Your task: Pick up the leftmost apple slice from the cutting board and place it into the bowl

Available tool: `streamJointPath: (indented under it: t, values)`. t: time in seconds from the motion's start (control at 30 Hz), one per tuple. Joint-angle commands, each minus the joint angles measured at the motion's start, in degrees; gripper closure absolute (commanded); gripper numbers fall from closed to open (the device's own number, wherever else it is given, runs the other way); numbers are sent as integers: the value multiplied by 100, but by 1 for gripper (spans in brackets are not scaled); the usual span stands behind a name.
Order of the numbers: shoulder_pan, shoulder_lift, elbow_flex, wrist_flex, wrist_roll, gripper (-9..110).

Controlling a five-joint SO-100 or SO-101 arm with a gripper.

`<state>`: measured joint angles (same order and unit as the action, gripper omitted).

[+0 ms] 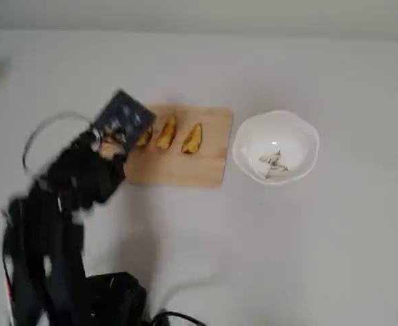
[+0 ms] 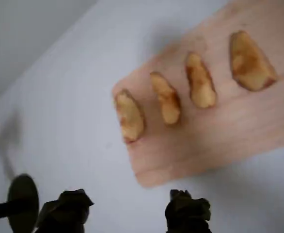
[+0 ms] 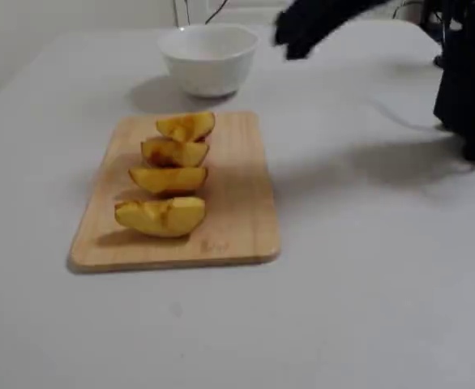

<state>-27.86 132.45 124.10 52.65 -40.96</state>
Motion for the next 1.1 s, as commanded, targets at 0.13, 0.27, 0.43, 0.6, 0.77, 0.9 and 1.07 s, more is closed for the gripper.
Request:
streamJointPath:
  t: [0.13, 0.27, 0.43, 0.6, 0.77, 0.9, 1.07]
  values:
    - [-334, -4017, -3621, 914, -237, 74]
    - [-404, -5168, -5027, 1424, -220, 73]
    - [-519, -6196, -6284, 1872, -167, 73]
    - [-563, -6908, -6935, 1951, -88, 73]
    - [-624, -7427, -7348, 1960, -26, 74]
    - [-659, -7805, -7664, 2004, 9, 76]
    - [-721, -8112, -7980, 2021, 88, 80]
